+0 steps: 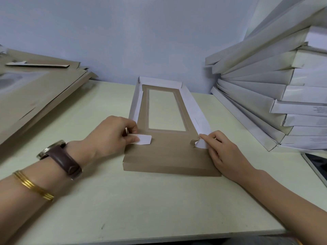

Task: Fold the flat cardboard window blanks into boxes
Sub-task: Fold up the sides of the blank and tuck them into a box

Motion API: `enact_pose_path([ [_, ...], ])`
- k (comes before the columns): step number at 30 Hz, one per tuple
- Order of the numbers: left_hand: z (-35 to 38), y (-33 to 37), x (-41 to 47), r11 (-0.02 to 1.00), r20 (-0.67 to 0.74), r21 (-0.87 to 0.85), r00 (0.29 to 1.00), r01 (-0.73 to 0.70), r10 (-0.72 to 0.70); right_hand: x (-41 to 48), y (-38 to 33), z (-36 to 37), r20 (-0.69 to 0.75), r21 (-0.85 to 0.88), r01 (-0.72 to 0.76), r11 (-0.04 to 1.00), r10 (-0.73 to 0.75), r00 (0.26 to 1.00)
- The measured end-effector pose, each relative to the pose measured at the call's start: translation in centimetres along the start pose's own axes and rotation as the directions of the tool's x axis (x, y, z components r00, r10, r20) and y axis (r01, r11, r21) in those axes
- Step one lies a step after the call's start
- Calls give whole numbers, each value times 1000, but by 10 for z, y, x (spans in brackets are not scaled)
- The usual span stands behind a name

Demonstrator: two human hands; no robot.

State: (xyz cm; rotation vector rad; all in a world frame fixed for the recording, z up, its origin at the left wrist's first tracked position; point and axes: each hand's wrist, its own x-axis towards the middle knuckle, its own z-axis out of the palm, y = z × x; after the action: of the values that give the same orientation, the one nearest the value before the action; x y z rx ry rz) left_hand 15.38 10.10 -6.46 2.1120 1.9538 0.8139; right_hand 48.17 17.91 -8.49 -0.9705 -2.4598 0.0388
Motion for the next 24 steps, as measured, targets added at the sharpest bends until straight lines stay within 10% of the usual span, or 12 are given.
enact_pose_path([
  [24, 11, -5, -1, 998, -127, 39, 991, -41, 45, 19, 0, 4, -24, 3, -26, 1000, 26, 999],
])
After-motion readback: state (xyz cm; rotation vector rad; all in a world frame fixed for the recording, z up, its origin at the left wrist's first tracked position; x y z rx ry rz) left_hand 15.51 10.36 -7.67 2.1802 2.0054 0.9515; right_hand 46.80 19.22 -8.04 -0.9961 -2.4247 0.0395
